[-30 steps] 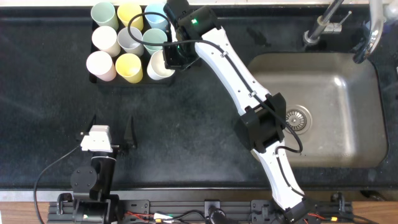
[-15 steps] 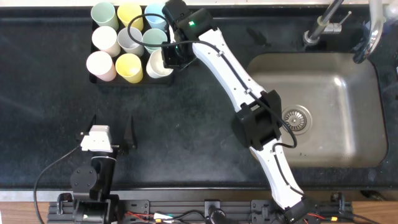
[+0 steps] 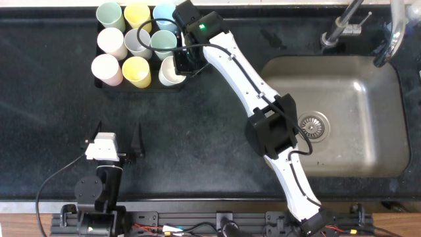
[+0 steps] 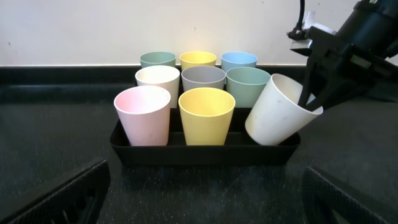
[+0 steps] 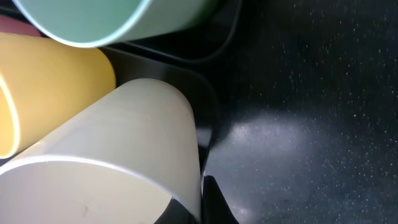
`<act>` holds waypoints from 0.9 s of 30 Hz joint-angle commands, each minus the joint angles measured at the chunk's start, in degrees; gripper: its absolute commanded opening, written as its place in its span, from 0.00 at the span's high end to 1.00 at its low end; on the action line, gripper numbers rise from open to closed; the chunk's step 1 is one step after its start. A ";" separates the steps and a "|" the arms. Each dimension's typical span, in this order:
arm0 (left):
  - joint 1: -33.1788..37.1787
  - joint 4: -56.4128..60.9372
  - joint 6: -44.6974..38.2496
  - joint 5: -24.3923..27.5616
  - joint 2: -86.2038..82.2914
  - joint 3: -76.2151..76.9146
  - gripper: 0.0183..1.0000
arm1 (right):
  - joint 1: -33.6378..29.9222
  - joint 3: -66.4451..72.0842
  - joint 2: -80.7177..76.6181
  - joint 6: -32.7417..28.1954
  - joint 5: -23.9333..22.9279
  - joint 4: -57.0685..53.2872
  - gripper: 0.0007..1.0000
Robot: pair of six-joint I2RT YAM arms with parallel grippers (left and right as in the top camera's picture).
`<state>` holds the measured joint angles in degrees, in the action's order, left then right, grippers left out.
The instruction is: Store Cups
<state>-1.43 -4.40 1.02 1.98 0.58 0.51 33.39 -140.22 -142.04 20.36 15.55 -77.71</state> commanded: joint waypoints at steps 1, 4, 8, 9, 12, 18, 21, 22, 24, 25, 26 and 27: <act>-0.20 -0.24 -1.20 0.92 -0.42 -0.07 0.00 | 0.04 0.26 -0.20 0.28 -0.55 1.20 0.96; -0.20 -0.24 -1.20 0.92 -0.42 -0.07 0.00 | 0.07 0.33 -0.20 0.26 -0.55 1.79 0.96; -0.20 -0.24 -1.20 0.92 -0.42 -0.07 0.00 | 0.07 1.29 -0.20 0.26 -0.50 2.69 0.96; -0.20 -0.24 -1.20 0.92 -0.42 -0.07 0.00 | 0.07 1.64 -0.20 0.26 -0.37 2.78 0.96; -0.20 -0.24 -1.20 0.92 -0.42 -0.07 0.00 | 0.17 2.27 -0.20 0.26 -0.35 2.73 0.96; -0.20 -0.24 -1.20 0.92 -0.42 -0.07 0.00 | 0.24 2.27 -0.20 0.26 -0.35 3.02 0.94; -0.20 -0.24 -1.20 0.92 -0.42 -0.07 0.00 | 0.24 2.27 -0.20 0.24 -0.35 3.02 0.84; -0.20 -0.24 -1.20 0.92 -0.42 -0.07 0.00 | 0.24 2.27 -0.20 0.24 -0.35 3.02 0.84; -0.20 -0.24 -1.20 0.92 -0.42 -0.07 0.00 | 0.24 2.27 -0.20 0.22 -0.37 3.19 0.83; -0.20 -0.24 -1.20 0.92 -0.42 -0.07 0.00 | 0.26 2.27 -0.20 0.22 -0.35 3.37 0.83; -0.20 -0.24 -1.20 0.92 -0.42 -0.07 0.00 | 0.26 2.27 -0.20 0.22 -0.35 3.63 0.82; -0.20 -0.24 -1.20 0.92 -0.42 -0.07 0.00 | 0.24 2.27 -0.20 0.22 -0.35 3.87 0.82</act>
<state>-1.43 -4.40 1.02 1.98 0.58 0.51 33.41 -138.17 -142.04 20.60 15.44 -74.41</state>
